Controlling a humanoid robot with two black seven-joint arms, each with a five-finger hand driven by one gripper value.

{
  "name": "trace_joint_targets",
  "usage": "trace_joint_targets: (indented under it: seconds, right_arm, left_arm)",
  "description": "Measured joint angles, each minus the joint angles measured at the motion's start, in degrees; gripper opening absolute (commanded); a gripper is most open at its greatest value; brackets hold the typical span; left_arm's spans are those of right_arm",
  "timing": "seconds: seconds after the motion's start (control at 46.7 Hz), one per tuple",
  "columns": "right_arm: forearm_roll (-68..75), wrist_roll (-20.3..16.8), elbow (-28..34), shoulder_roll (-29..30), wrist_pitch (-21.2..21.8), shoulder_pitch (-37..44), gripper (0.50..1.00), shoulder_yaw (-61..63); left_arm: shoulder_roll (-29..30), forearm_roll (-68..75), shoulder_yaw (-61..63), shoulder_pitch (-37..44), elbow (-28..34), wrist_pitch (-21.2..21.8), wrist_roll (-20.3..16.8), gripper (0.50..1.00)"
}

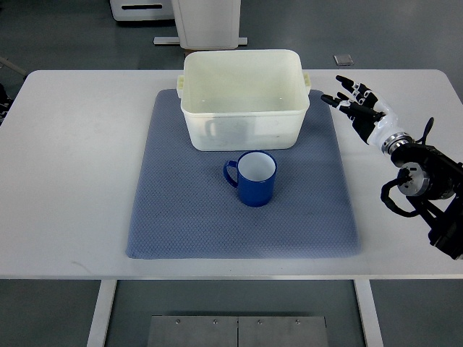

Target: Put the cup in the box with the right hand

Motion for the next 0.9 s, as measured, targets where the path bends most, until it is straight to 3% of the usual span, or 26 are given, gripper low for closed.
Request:
trace_joint_targets:
  seconds: [0.899]
  right_arm:
    - [-0.01, 0.17, 0.10, 0.05, 0.09, -0.05, 1.000, 0.00]
  left_arm:
    - [0.00, 0.00, 0.00, 0.18, 0.00, -0.01, 0.01, 1.000]
